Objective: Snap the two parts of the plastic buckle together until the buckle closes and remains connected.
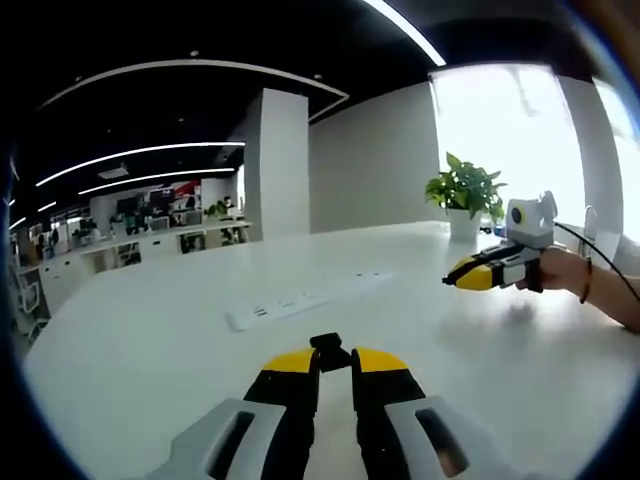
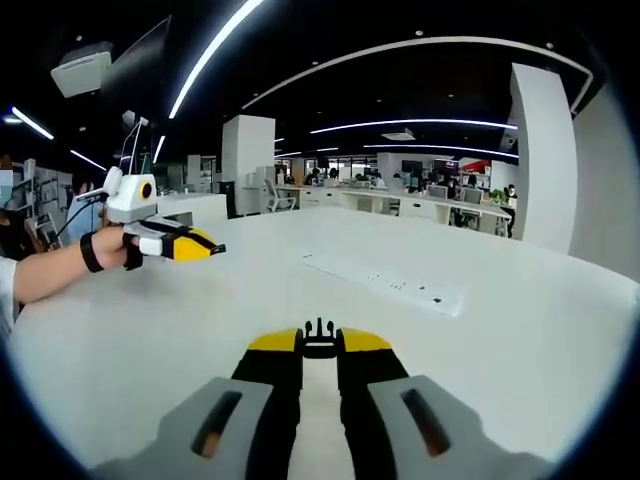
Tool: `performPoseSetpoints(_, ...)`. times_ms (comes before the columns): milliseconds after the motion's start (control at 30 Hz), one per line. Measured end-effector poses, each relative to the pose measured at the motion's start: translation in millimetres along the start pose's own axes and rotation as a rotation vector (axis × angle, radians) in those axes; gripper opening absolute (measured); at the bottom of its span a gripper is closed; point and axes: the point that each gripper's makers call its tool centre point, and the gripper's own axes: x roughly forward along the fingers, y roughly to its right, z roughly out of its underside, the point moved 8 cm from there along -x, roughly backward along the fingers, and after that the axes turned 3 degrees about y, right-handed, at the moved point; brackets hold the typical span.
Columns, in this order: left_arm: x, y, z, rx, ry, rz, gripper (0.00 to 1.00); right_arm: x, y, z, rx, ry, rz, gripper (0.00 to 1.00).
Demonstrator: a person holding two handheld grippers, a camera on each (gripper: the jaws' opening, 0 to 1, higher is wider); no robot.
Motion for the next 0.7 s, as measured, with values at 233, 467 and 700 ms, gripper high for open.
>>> performPoseSetpoints(233,-0.1,-1.0,2.4,-0.003,-0.006,0.000,0.12,0.7,0.6,2.7,-0.001,-0.013,-0.003,0.12)
performPoseSetpoints(467,0.0,0.7,1.5,0.001,-0.002,0.004,0.12,1.2,0.3,2.7,0.003,-0.009,-0.005,0.12)
performPoseSetpoints(700,-1.0,0.9,2.5,-0.005,-0.003,0.005,0.12,1.8,-1.5,4.9,0.004,-0.017,-0.012,0.12)
